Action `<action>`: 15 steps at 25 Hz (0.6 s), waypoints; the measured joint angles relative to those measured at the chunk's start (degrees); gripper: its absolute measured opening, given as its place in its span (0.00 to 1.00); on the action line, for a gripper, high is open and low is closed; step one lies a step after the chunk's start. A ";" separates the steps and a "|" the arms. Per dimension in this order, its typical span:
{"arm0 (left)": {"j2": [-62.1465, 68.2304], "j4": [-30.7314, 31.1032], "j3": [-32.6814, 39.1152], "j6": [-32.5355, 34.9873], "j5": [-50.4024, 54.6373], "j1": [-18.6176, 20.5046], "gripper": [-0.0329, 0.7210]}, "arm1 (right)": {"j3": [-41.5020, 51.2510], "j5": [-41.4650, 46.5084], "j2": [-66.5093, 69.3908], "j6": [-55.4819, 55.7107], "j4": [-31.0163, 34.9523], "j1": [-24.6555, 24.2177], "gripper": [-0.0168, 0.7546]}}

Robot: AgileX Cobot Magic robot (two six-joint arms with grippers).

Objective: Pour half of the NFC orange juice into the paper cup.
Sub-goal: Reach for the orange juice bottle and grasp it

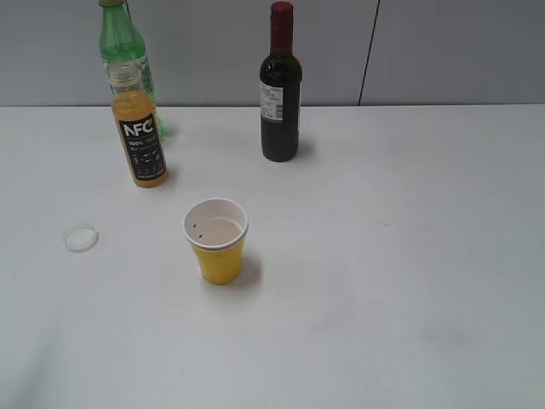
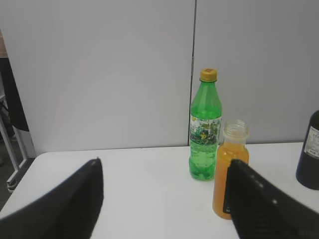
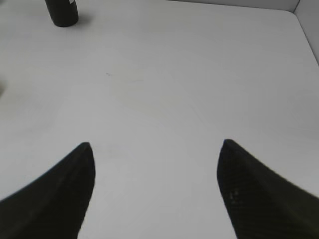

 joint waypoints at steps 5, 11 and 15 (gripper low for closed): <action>11.73 0.05 0.02 0.00 -11.23 0.00 0.83 | 0.00 0.00 0.00 0.00 0.05 0.00 0.77; 25.67 1.69 0.14 -0.86 -21.99 0.00 0.83 | 0.00 0.00 0.00 0.00 0.05 0.00 0.77; 35.08 11.72 0.20 -8.77 -31.85 0.00 0.83 | 0.00 0.00 0.00 0.00 0.05 0.00 0.77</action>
